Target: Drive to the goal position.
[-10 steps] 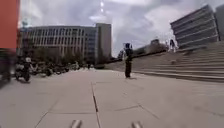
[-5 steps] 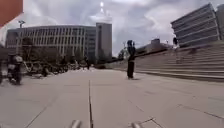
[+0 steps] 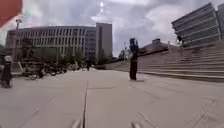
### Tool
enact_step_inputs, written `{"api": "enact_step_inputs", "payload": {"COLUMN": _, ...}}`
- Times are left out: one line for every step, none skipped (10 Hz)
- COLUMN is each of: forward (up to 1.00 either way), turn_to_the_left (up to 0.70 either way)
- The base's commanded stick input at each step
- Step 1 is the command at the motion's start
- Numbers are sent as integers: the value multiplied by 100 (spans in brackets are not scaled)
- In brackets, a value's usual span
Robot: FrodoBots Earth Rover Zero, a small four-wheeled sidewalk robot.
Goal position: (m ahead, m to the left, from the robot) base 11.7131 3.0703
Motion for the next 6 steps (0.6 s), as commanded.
{"api": "enact_step_inputs", "payload": {"forward": 85, "turn_to_the_left": 22}}
{"api": "enact_step_inputs", "payload": {"forward": 85, "turn_to_the_left": 32}}
{"api": "enact_step_inputs", "payload": {"forward": 85, "turn_to_the_left": 32}}
{"api": "enact_step_inputs", "payload": {"forward": 85, "turn_to_the_left": 32}}
{"api": "enact_step_inputs", "payload": {"forward": 85, "turn_to_the_left": 24}}
{"api": "enact_step_inputs", "payload": {"forward": 85, "turn_to_the_left": 10}}
